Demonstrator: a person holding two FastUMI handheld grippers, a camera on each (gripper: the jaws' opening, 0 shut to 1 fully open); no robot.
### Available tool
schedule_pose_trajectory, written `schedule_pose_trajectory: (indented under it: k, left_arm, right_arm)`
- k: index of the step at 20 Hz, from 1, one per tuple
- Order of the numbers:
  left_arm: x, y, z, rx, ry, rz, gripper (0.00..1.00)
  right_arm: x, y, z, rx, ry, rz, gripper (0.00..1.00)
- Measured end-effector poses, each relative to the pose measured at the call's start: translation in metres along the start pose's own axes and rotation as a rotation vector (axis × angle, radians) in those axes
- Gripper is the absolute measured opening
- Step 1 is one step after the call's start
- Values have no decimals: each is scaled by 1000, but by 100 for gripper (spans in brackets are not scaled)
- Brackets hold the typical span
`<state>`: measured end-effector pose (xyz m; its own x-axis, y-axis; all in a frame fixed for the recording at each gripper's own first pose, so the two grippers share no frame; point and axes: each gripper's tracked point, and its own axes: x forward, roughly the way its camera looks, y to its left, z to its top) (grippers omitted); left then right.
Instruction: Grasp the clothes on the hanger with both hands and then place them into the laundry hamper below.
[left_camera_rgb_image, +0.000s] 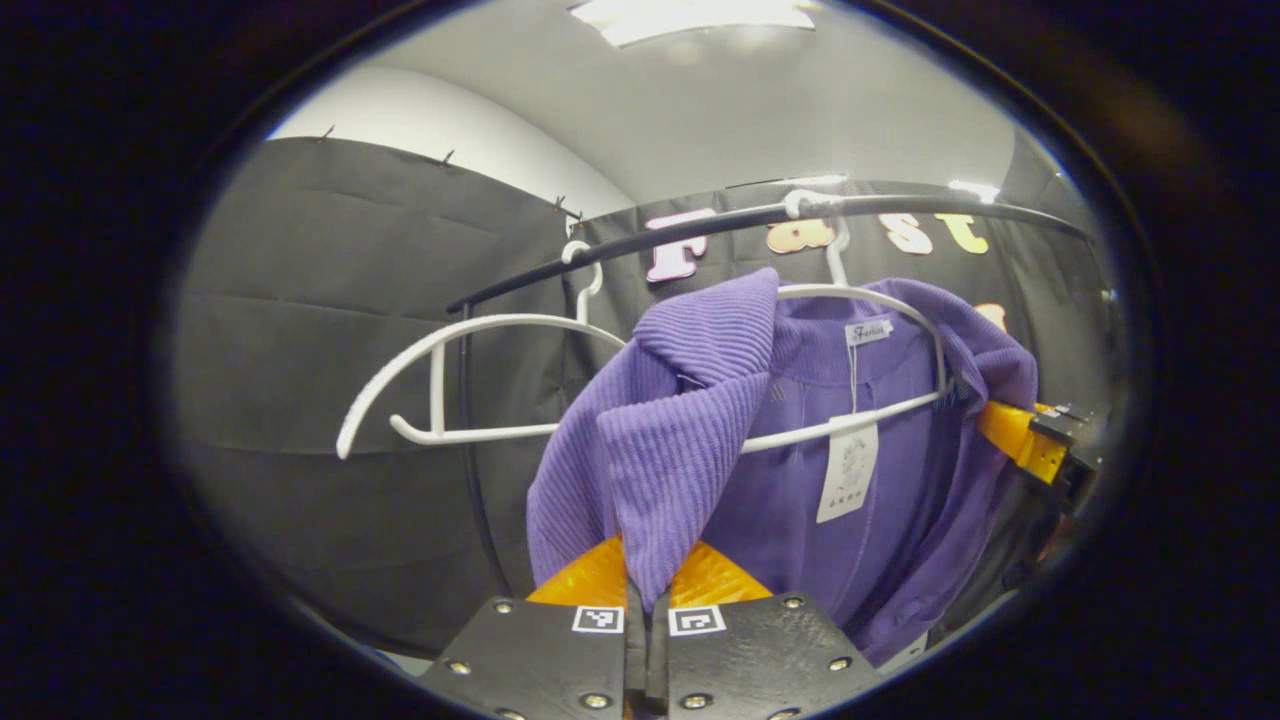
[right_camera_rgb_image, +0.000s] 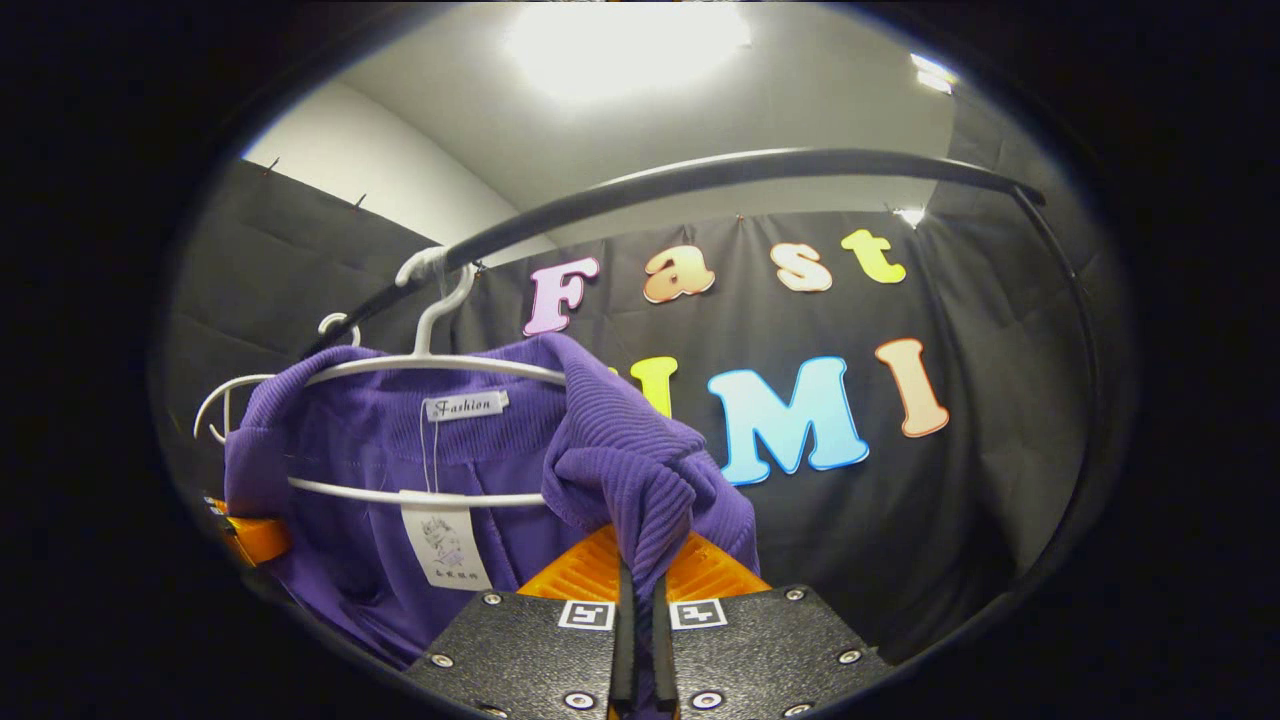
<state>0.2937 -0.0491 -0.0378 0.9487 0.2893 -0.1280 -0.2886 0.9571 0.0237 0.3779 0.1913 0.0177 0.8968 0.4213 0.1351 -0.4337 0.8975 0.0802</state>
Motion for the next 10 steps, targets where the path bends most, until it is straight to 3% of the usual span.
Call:
schedule_pose_trajectory:
  k: [8,10]
  left_arm:
    - [-37,22,57,94,-67,-6,5]
    - [-45,33,70,94,-80,-3,0]
  right_arm:
    - [-4,-29,51,-44,-131,-46,6]
    - [-3,-36,59,-66,-146,-56,6]
